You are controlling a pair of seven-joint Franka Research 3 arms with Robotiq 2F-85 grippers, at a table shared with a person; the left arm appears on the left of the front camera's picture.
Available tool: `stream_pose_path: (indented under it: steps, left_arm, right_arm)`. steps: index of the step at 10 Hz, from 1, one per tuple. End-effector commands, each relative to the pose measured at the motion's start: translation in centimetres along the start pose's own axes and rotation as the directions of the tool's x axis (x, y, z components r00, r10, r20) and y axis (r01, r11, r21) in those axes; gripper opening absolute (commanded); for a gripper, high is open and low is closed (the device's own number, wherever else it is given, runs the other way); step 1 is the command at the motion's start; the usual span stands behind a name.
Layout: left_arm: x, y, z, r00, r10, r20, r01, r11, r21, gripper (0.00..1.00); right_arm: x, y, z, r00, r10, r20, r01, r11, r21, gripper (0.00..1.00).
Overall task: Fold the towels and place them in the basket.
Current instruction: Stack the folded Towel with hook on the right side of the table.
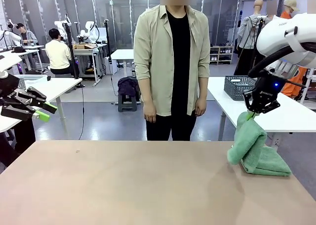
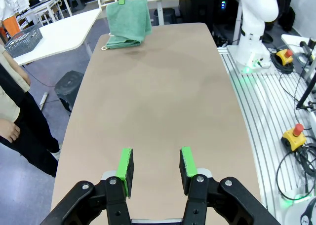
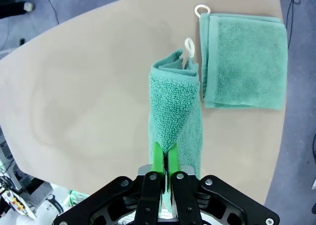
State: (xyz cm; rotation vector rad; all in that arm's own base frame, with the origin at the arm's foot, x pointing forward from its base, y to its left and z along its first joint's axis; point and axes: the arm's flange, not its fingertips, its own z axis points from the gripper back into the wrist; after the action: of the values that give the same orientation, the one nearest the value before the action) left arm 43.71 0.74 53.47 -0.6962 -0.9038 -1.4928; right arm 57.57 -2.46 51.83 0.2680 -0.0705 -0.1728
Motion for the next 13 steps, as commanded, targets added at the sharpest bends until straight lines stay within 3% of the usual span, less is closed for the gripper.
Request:
stream_pose_path:
  steps: [1,6,13]
  left_arm:
    - [0.2,0.0,0.0,1.0,-0.008,0.013,0.008,1.0,0.007,0.5]
    - [0.2,0.0,0.0,1.0,-0.008,0.013,0.008,1.0,0.007,0.5]
    - [0.2,0.0,0.0,1.0,-0.008,0.013,0.008,1.0,0.007,0.5]
  right_arm:
    - [1.4,-0.7,0.6,0.999,0.033,0.007,-0.033,0.999,0.019,0.04]
    - [4.5,-3.2,0.1,0.996,0.092,-0.01,-0.091,0.994,0.064,0.04]
    - [8.3,-5.6,-3.0,0.995,0.081,-0.056,-0.074,0.99,0.123,0.04]
